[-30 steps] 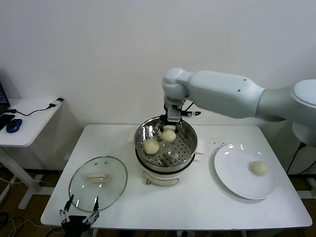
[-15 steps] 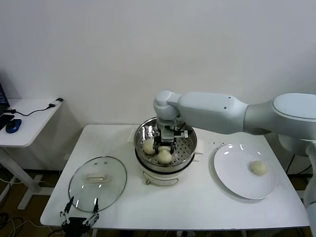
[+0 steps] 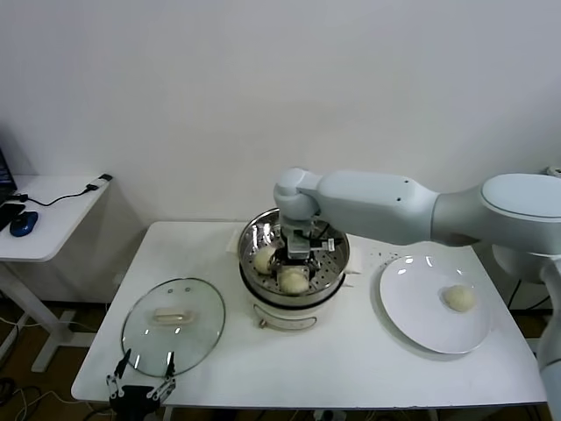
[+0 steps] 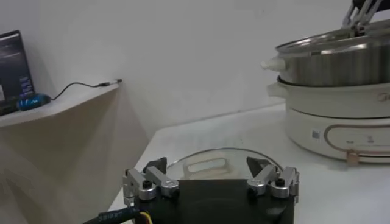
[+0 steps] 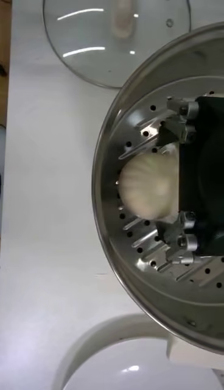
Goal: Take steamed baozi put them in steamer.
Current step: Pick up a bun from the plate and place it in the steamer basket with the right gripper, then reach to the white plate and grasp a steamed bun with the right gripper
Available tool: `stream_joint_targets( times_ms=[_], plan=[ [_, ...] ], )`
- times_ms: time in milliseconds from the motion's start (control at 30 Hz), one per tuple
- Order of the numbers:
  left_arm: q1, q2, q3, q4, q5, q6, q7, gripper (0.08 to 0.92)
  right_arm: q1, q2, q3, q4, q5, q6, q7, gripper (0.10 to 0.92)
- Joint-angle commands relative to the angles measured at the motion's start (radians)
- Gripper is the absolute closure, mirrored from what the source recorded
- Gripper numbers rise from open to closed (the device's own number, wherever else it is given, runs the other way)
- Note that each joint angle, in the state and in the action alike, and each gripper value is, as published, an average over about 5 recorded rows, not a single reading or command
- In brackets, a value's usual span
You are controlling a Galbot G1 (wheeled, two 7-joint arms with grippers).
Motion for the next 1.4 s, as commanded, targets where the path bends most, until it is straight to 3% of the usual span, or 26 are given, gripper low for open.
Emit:
stream_joint_targets(
  times_ms=[33,133,367,533,667,933,1400],
  plan=[
    [-0.001,0.001,-0.001,-0.004,0.0,0.002,0.0,0.177,0.064,-0.05,0.027,-0.034,0.081,-0.018,0.002,0.203],
    [-0.002,0.002,0.0,-0.007,0.0,0.002,0.001,0.177,0.136,-0.111,-0.009,-0.078,0.182,-0.104,0.039,0.203],
    [-0.007,0.006,0.001,-0.013,0.0,0.002,0.005,0.177,0.305,-0.311,-0.237,-0.117,0.575,-0.532,0.159,0.203],
    [-0.014,0.005,0.01,-0.01,0.0,0.004,0.005,0.177,0.267,-0.492,-0.228,-0.091,0.667,-0.771,0.144,0.203],
    [-0.021,0.004,0.014,-0.015,0.001,0.01,0.006,0.177,0.147,-0.635,-0.141,-0.094,0.563,-0.809,0.124,0.203],
    [-0.026,0.003,0.008,-0.017,0.002,0.022,0.0,0.177,-0.239,-0.784,0.212,-0.132,0.078,-0.671,0.037,0.203],
    [-0.016,-0.005,0.009,-0.029,0.026,0.035,-0.011,0.177,-0.569,-0.678,0.582,-0.395,-0.076,-0.587,0.014,0.203]
  ],
)
